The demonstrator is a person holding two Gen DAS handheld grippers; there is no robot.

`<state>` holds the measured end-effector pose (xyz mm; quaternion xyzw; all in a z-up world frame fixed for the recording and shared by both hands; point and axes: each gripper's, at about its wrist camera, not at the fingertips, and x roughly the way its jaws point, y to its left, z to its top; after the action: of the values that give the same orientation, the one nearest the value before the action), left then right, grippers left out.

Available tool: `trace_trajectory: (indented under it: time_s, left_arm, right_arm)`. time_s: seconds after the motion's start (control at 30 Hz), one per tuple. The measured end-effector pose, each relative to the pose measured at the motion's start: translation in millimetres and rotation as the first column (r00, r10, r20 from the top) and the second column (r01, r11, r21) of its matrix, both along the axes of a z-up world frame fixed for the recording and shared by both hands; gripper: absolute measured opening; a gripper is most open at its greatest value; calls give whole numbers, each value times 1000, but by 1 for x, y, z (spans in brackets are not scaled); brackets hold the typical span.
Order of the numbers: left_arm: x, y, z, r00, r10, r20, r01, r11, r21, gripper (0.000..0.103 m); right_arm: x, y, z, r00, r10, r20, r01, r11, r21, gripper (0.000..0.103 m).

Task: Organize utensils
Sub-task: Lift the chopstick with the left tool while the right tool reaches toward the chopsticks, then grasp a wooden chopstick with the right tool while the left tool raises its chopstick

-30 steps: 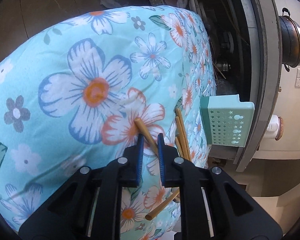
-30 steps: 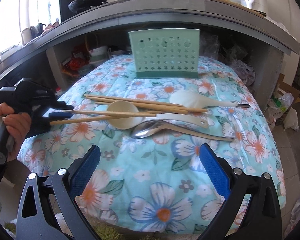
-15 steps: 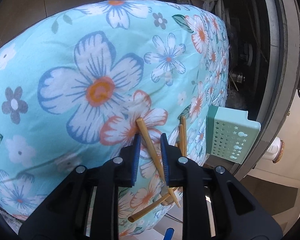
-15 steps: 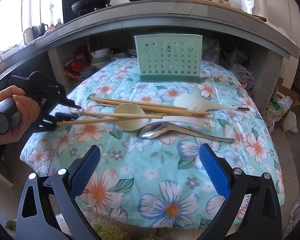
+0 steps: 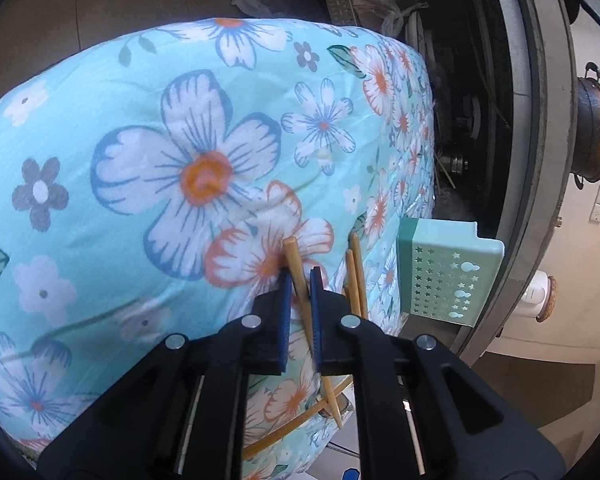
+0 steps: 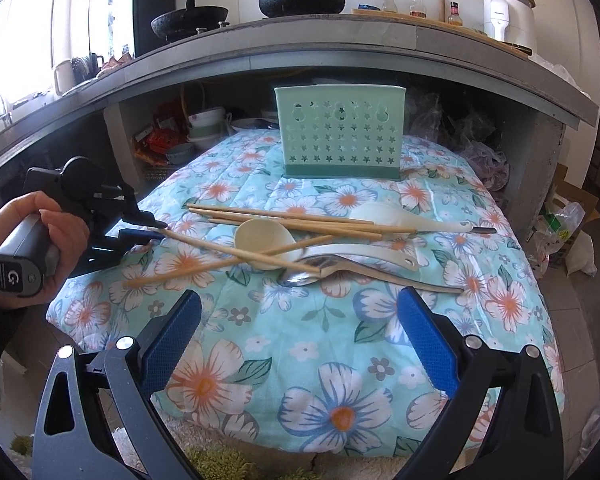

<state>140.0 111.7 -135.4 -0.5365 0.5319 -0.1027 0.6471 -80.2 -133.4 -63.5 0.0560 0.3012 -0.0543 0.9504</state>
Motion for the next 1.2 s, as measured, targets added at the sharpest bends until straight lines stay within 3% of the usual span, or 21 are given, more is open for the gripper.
trace_trajectory:
  time_s: [0.27, 0.4, 0.5, 0.7, 0.8, 0.97, 1.1, 1.2]
  left_arm:
    - [-16, 12, 29, 979, -1, 202, 7, 1000, -29, 5]
    - [-20, 28, 54, 951, 24, 309, -7, 998, -56, 5]
    - [-22, 47, 79, 914, 55, 401, -34, 998, -59, 5]
    - [-26, 74, 122, 843, 93, 529, -106, 994, -6, 5]
    - [-26, 85, 131, 825, 112, 553, -138, 990, 5, 5]
    - [-27, 101, 136, 819, 142, 556, -180, 984, 12, 5]
    - [-27, 108, 134, 815, 154, 558, -197, 980, 16, 5]
    - [-28, 110, 134, 817, 150, 557, -205, 978, 39, 5]
  right_arm:
    - [11, 18, 1, 994, 103, 37, -99, 991, -89, 81]
    - [14, 35, 1, 979, 197, 48, -187, 969, -163, 71]
    - [18, 48, -3, 962, 269, 36, -259, 949, -182, 66]
    - [35, 81, -19, 923, 384, -41, -375, 868, -326, 59]
    - [40, 96, -29, 912, 401, -87, -399, 814, -423, 55]
    - [46, 114, -41, 900, 417, -128, -416, 732, -540, 50]
    - [51, 132, -55, 880, 443, -172, -448, 650, -614, 39]
    - [55, 145, -62, 879, 444, -175, -444, 623, -645, 29]
